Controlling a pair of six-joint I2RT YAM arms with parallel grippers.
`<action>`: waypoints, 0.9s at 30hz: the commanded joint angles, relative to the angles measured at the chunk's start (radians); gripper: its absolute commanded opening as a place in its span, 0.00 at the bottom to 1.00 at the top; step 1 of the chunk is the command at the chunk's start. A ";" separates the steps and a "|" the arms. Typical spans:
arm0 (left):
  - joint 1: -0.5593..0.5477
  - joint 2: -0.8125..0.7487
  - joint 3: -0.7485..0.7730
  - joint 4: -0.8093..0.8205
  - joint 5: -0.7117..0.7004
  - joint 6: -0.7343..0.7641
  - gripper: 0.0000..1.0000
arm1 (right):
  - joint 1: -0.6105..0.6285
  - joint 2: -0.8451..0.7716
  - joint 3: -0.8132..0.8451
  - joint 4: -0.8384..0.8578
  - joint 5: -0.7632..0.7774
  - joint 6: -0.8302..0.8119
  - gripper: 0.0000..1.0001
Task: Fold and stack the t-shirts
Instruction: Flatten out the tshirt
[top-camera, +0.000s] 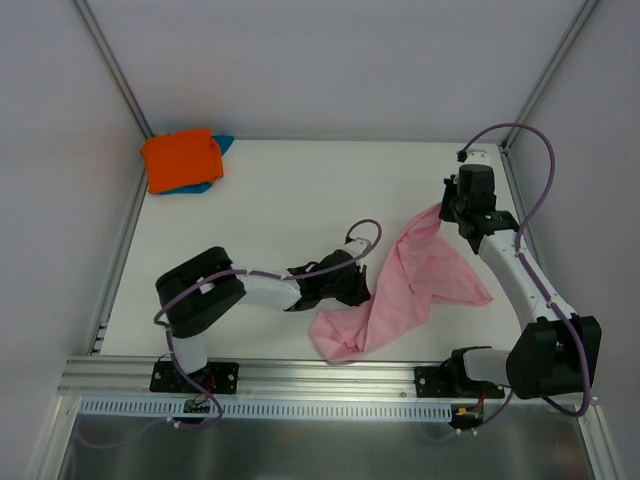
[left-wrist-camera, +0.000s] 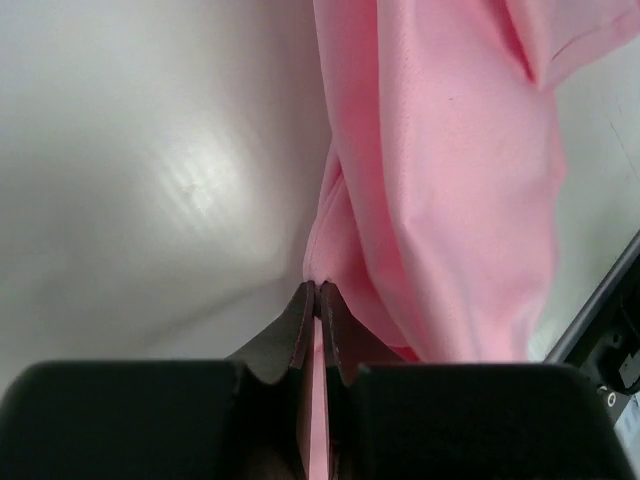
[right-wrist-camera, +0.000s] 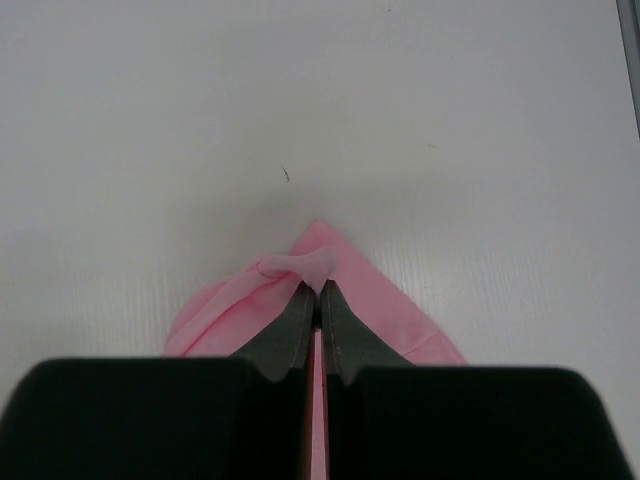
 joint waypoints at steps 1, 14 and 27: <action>0.008 -0.221 -0.043 -0.173 -0.212 0.095 0.00 | -0.011 -0.047 0.005 0.005 -0.001 0.014 0.01; 0.053 -0.502 -0.025 -0.383 -0.394 0.230 0.00 | -0.011 -0.115 -0.006 -0.033 -0.030 0.017 0.00; 0.068 -0.470 -0.045 -0.411 -0.426 0.219 0.17 | -0.011 -0.121 -0.010 -0.038 -0.031 0.011 0.01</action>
